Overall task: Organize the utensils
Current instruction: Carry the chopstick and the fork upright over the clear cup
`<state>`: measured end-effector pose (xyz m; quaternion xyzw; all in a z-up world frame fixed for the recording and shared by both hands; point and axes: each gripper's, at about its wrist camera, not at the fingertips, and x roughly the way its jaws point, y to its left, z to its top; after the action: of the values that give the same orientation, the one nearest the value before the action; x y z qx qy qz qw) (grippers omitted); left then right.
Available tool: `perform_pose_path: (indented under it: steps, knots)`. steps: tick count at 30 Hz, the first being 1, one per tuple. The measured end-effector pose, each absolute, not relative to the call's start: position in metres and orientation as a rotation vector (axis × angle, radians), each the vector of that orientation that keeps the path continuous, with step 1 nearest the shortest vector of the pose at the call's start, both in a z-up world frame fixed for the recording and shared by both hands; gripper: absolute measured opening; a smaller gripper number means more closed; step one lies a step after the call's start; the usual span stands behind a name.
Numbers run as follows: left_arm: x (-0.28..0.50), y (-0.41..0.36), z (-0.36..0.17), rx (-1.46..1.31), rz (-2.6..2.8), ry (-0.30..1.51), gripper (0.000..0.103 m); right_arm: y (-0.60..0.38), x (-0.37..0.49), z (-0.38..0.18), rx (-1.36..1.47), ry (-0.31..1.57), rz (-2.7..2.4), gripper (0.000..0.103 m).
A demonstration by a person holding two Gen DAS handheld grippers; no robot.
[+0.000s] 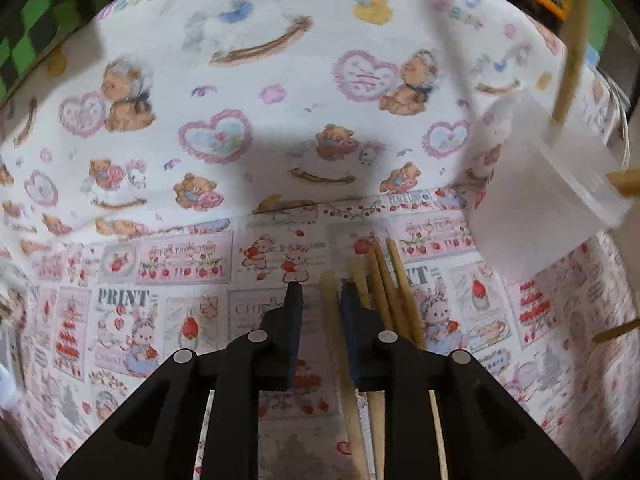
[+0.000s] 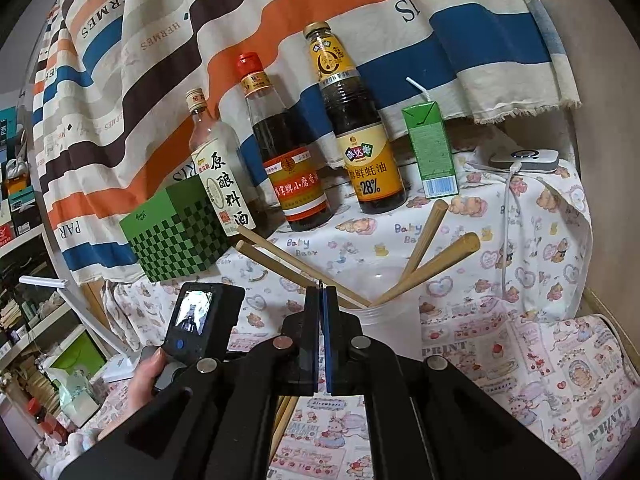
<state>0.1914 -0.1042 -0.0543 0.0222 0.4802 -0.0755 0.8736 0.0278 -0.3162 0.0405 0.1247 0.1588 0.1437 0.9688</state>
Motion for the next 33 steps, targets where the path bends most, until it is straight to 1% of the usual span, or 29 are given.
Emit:
perform_pose_path:
  steps: [2, 4, 9, 12, 18, 21, 26, 30, 33]
  knots:
    - [0.191, -0.099, -0.05, 0.016, -0.165, 1.007, 0.007, -0.317, 0.028, 0.041, 0.255, 0.321, 0.289, 0.002]
    - [0.182, -0.093, -0.031, 0.019, -0.134, 0.927, 0.007, -0.318, 0.027, 0.042, 0.258, 0.316, 0.293, 0.002]
    - [0.148, -0.085, 0.04, -0.053, -0.175, 0.747, 0.006, -0.323, 0.025, 0.043, 0.283, 0.305, 0.281, 0.002]
    - [0.115, -0.083, 0.086, -0.098, -0.21, 0.622, 0.006, -0.328, 0.025, 0.044, 0.307, 0.3, 0.279, 0.002]
    - [0.059, -0.069, 0.151, -0.127, -0.197, 0.427, 0.006, -0.335, 0.02, 0.048, 0.333, 0.27, 0.267, 0.002]
    - [0.037, -0.065, 0.166, -0.144, -0.184, 0.348, 0.006, -0.337, 0.019, 0.048, 0.343, 0.266, 0.254, 0.002]
    - [0.022, -0.06, 0.171, -0.175, -0.208, 0.266, 0.006, -0.342, 0.02, 0.048, 0.371, 0.271, 0.264, 0.002]
    - [0.02, -0.063, 0.164, -0.202, -0.24, 0.209, 0.006, -0.344, 0.012, 0.057, 0.375, 0.227, 0.276, 0.002]
    - [0.029, -0.068, 0.157, -0.227, -0.248, 0.216, 0.006, -0.346, 0.006, 0.064, 0.385, 0.189, 0.304, 0.002]
